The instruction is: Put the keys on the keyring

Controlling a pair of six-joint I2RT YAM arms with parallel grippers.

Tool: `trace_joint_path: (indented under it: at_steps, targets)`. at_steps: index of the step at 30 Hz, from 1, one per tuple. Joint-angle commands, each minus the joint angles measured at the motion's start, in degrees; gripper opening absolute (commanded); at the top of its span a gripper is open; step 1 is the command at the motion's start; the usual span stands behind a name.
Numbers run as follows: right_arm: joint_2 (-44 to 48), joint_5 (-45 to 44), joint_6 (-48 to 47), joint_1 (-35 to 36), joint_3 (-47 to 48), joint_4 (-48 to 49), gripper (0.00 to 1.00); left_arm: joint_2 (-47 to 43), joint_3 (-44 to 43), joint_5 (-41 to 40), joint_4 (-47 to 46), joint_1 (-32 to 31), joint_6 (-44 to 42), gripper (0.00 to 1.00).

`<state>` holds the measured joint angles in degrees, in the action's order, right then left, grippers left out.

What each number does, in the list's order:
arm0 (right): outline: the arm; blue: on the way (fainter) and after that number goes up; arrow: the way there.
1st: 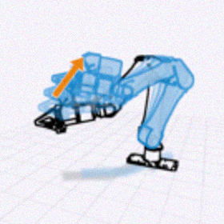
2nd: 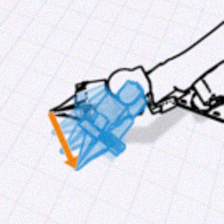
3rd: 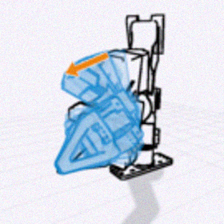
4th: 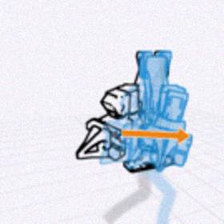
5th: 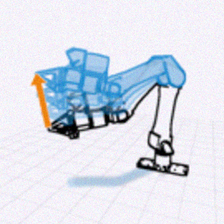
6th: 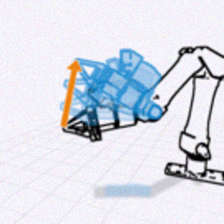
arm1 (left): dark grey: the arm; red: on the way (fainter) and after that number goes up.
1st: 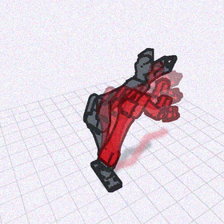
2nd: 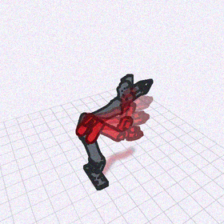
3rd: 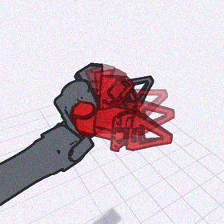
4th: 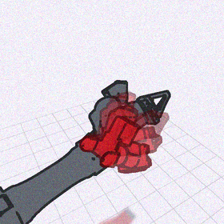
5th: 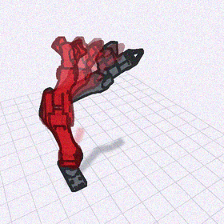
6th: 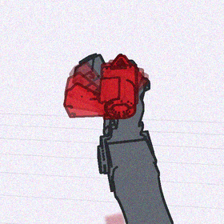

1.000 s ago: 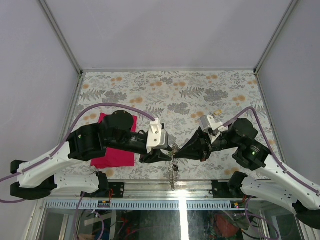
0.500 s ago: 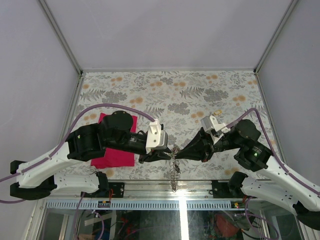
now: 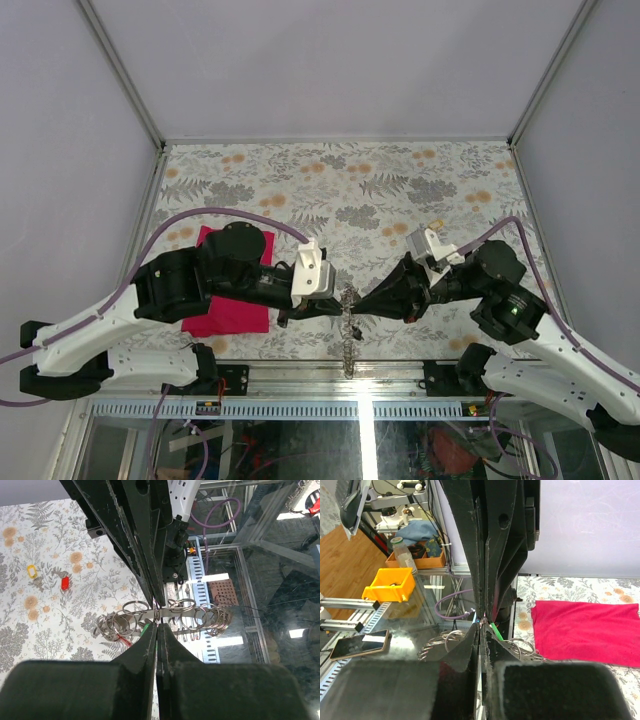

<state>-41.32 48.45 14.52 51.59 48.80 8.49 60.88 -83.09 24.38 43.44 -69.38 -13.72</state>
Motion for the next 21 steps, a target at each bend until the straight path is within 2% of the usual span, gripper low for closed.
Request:
trace_joint_path:
  at_steps: [1, 9, 15, 21]
  targets:
    - [2.56, -3.37, 2.9, -0.27, 1.31, 9.15, 0.0, -1.15, 1.76, -1.68, -3.7, -0.26, 1.28, 0.0]
    - [4.06, -7.86, 7.71, -0.33, -1.86, 18.03, 0.0, -2.07, 4.4, -2.63, -7.56, -0.3, 3.02, 0.0]
    - [4.25, -8.34, 7.6, -0.31, -2.65, 18.75, 0.0, -3.41, 6.36, -3.28, -11.81, -0.29, 4.85, 0.12]
    - [4.12, -7.24, 6.76, -0.28, -2.26, 17.69, 0.0, -7.46, 10.91, -7.8, -21.44, -0.28, 7.59, 0.21]
